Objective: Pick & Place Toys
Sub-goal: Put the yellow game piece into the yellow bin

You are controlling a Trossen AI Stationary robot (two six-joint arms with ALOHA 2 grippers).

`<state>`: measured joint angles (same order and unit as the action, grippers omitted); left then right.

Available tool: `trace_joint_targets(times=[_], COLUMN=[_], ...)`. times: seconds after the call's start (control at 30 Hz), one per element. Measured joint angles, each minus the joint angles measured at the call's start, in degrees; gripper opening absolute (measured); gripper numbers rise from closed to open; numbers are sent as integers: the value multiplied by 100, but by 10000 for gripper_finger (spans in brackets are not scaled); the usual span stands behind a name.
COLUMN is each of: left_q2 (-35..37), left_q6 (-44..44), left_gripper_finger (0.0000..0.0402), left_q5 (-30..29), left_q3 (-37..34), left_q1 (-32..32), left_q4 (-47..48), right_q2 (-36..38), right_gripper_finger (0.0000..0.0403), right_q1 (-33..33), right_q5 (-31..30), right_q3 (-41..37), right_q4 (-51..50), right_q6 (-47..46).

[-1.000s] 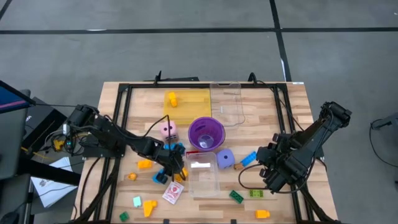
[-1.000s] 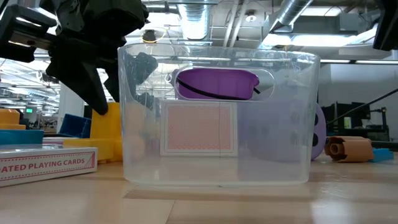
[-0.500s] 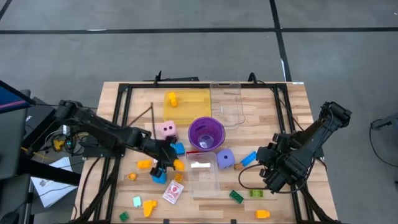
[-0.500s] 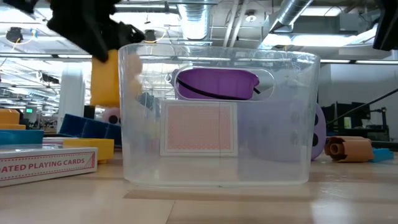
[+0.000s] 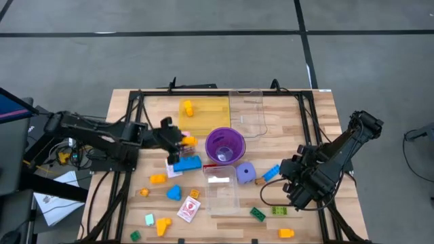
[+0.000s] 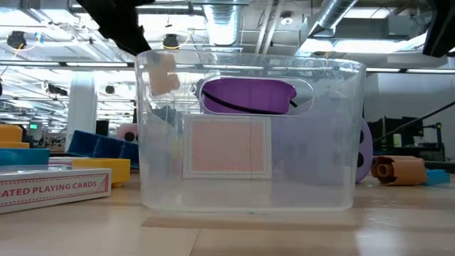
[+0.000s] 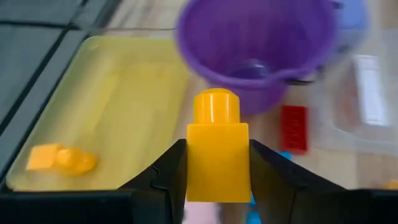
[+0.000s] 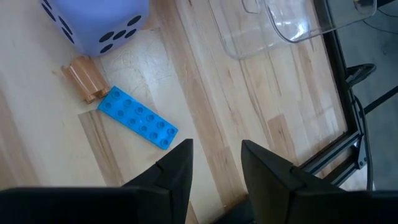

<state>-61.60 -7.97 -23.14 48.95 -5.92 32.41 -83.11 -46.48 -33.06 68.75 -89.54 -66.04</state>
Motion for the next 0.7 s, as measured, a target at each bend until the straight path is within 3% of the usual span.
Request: trace_joint_targets(times=[0.17, 0.37, 0.53, 0.7], left_q2=[-283, -639, -900, -1252], left_q6=[50, 1651, 3290, 4822], left_gripper_finger=[130, 130, 130, 130], left_q5=[2, 74, 934, 1323], left_q3=[0, 0, 1, 303], left_q1=[664, 1406, 2220, 3022], left_q4=[-21, -593, -1289, -1336], right_q2=[0, 0, 0, 0], right_gripper_finger=[129, 129, 129, 129], right_q1=[0, 0, 0, 0], right_q5=[0, 0, -1, 0], right_q3=[0, 0, 0, 0], right_q4=[-2, -46, -45, -46], right_q6=[2, 2, 26, 192])
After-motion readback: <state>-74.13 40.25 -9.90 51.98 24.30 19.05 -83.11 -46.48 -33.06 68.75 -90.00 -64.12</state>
